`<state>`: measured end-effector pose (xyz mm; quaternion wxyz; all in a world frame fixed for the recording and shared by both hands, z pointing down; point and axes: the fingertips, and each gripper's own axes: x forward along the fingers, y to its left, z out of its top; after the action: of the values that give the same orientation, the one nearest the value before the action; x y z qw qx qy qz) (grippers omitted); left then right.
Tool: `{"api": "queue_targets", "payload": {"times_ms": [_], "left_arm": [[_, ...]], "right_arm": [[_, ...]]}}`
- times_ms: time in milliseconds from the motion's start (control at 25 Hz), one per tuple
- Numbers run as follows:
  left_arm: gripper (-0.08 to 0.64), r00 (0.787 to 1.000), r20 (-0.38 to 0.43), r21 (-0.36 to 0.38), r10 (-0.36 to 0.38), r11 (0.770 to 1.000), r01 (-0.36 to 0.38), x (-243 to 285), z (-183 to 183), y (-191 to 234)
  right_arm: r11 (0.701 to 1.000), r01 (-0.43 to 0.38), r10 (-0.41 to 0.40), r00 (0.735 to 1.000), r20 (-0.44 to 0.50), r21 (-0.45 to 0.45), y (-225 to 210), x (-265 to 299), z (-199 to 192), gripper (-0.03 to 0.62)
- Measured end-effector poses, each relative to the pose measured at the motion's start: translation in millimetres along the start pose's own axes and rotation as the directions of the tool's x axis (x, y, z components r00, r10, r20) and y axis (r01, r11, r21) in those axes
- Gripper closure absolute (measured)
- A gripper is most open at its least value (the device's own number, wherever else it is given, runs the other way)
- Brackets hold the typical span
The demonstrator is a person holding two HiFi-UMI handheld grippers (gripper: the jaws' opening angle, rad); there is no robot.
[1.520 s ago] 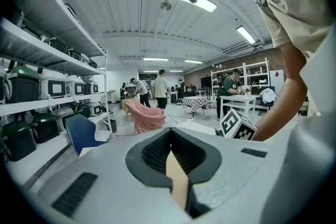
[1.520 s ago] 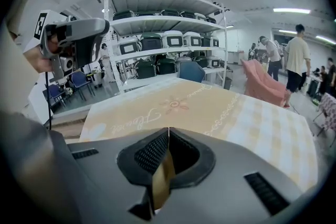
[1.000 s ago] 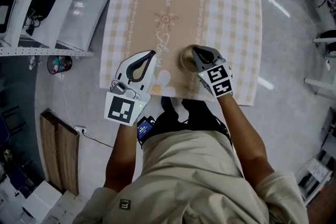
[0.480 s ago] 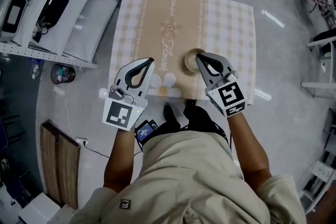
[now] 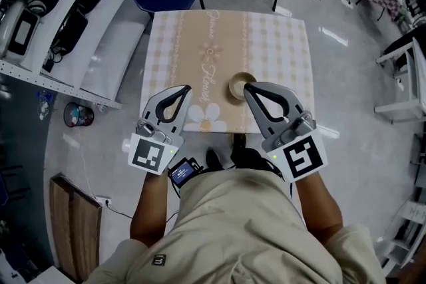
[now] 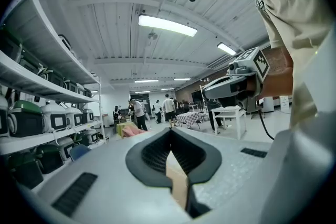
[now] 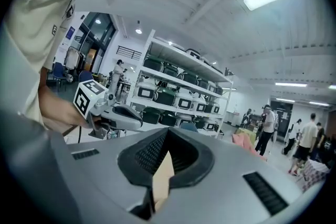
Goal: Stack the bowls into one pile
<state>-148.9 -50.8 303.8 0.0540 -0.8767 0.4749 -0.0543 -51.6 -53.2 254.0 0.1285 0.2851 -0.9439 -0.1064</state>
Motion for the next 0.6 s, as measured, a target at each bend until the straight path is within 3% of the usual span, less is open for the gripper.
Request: {"api": "queue_targets", "payload": {"times_ms": [600], "left_arm": [[0.552, 0.999, 0.021, 0.025, -0.03, 0.999, 0.029, -25.3, 19.4, -24.2]], "right_arm": [[0.999, 0.042, -0.043, 0.999, -0.011, -0.019, 16.3, -41.4, 15.8, 0.589]]}}
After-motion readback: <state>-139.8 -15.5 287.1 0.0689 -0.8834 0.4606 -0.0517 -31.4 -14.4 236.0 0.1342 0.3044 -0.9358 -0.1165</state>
